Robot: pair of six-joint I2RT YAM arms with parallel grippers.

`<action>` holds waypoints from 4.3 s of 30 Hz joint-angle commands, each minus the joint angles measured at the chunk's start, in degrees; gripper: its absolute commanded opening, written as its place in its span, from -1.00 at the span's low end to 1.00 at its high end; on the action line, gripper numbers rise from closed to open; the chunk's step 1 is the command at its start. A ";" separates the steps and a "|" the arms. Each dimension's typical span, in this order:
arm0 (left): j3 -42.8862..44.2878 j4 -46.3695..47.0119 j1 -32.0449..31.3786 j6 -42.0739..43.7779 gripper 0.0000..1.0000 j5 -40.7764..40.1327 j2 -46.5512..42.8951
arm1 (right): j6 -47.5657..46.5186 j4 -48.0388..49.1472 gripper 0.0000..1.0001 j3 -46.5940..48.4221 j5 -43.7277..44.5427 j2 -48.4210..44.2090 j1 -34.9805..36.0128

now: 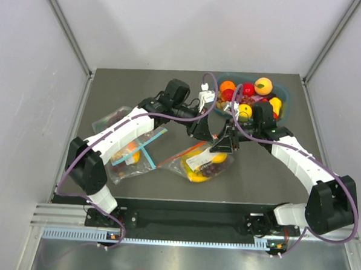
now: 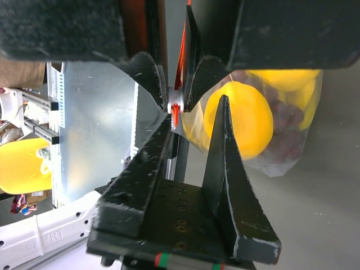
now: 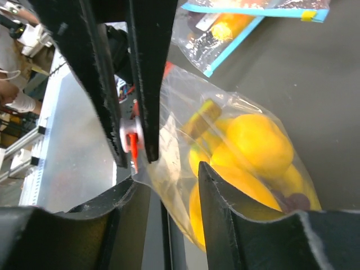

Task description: Open the zip-top bag and remove the fake food

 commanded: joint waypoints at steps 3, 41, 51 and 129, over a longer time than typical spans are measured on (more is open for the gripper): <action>1.26 4.43 -0.17 -1.09 -1.00 2.41 -1.16 | -4.95 -1.66 -0.57 2.49 1.88 -0.71 0.53; 2.49 4.61 -0.61 -1.97 0.15 -11.48 -3.88 | -3.54 -1.13 -1.00 3.72 4.88 -0.54 0.44; 2.31 3.73 -1.31 -1.18 0.14 -11.92 -3.62 | -3.19 -1.22 -1.00 4.07 4.79 -0.19 0.44; -6.92 -11.92 3.08 13.15 -0.99 -17.54 -10.21 | 2.35 2.30 -1.00 4.95 5.40 -2.12 -13.88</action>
